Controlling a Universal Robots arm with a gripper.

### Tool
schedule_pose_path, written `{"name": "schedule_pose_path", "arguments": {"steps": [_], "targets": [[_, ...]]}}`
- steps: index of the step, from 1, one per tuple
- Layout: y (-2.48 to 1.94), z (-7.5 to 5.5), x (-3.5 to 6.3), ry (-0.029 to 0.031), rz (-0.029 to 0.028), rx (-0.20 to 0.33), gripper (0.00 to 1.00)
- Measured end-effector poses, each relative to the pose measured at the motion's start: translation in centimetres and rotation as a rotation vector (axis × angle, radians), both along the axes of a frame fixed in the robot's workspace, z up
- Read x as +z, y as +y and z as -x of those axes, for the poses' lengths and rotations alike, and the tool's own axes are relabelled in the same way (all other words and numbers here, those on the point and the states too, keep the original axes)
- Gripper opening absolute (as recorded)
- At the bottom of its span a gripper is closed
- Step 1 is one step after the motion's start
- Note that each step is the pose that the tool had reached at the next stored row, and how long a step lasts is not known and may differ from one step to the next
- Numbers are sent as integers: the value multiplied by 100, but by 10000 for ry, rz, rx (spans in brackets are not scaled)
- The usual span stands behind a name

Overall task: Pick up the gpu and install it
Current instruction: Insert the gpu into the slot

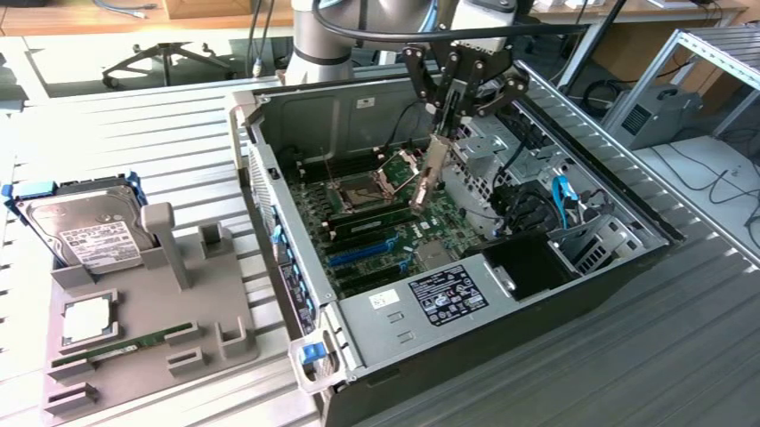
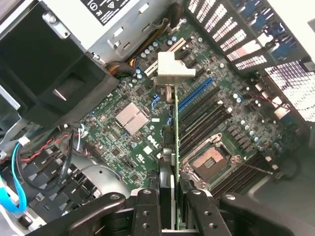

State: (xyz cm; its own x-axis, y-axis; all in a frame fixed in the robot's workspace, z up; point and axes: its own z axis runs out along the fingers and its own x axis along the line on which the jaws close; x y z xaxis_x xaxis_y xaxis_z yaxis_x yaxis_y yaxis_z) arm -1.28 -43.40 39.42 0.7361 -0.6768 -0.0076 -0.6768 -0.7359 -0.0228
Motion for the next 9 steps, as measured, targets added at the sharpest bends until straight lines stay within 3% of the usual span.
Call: {"name": "schedule_pose_path", "arguments": {"steps": [9], "targets": [[0, 0, -7, -1, 37, -1095, 26]]}}
